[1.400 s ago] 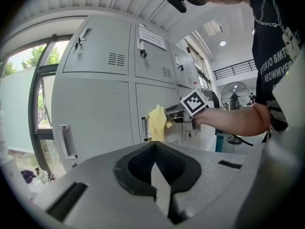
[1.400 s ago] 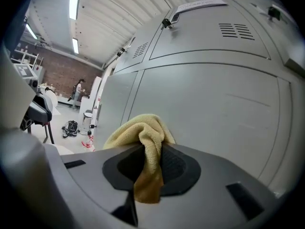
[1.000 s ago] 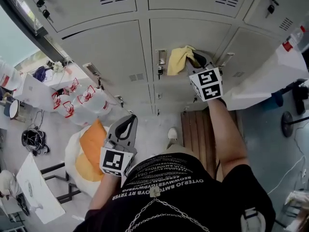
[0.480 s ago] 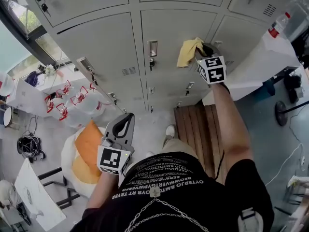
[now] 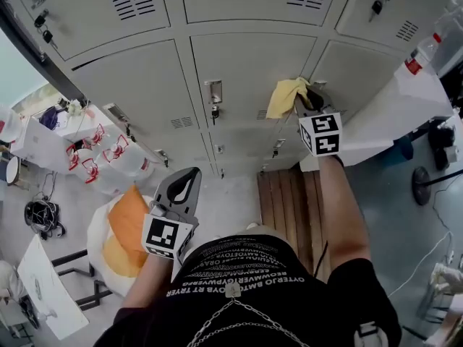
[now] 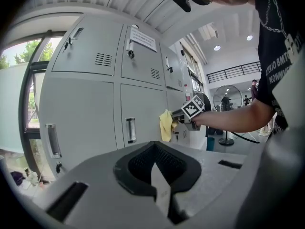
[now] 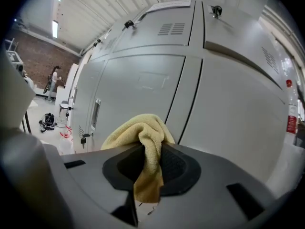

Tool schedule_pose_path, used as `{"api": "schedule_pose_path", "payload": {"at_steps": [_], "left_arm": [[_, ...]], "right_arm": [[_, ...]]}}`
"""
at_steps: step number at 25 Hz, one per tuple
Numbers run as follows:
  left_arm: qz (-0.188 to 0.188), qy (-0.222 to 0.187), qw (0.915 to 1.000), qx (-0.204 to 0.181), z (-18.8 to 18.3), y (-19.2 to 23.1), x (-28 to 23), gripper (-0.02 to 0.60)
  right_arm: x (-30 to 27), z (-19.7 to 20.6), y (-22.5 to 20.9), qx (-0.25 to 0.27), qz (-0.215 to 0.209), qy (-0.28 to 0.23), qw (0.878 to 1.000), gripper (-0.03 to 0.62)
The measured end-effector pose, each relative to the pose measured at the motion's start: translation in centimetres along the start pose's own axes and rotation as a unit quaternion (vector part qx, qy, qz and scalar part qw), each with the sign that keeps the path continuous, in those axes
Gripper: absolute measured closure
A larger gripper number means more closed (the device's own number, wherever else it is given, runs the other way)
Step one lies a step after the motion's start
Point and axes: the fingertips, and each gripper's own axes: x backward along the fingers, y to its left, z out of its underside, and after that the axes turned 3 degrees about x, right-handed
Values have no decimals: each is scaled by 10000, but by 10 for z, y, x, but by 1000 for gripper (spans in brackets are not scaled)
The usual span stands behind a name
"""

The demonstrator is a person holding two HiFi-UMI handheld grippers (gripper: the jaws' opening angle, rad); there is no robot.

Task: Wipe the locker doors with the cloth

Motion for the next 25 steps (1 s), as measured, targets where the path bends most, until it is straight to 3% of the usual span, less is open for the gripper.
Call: {"api": "schedule_pose_path", "payload": {"at_steps": [5, 10, 17, 25], "left_arm": [[-143, -116, 9998, -58, -22, -2, -39, 578], [-454, -16, 9990, 23, -20, -5, -55, 578], [-986, 42, 9950, 166, -15, -8, -57, 578], [-1151, 138, 9930, 206, -9, -9, -47, 578]], "right_arm": [[28, -28, 14, 70, -553, -649, 9963, 520], [42, -14, 38, -113, -1177, -814, 9897, 520], [32, 30, 86, -529, -1988, -557, 9770, 520], [17, 45, 146, -490, -2657, -375, 9621, 520]]}}
